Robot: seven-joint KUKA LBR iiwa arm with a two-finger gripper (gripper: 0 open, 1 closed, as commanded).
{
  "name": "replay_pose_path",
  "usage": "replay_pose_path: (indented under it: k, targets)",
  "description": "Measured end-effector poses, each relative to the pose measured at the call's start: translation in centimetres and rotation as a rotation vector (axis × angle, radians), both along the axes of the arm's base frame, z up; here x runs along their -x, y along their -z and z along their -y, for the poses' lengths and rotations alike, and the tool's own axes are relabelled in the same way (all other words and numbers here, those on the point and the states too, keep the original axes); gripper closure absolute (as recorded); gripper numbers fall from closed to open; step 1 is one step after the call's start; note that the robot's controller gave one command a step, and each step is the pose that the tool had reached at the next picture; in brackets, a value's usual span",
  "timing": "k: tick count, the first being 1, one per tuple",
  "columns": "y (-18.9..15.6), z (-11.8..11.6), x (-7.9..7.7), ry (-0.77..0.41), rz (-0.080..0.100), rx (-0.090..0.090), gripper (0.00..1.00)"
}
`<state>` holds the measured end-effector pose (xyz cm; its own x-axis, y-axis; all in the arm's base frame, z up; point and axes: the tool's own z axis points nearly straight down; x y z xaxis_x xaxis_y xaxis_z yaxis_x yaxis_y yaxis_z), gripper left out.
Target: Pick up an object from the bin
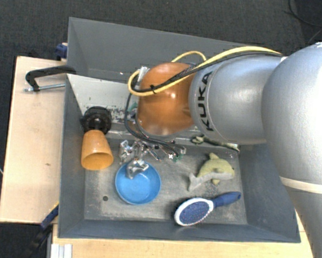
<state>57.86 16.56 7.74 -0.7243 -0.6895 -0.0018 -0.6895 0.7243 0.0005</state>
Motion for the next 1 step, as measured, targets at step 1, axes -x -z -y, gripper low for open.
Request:
replay_pose_path:
  k: [1]
  targets:
    - [-13.23,-0.32,-1.10,-0.055,0.015,-0.004,1.00]
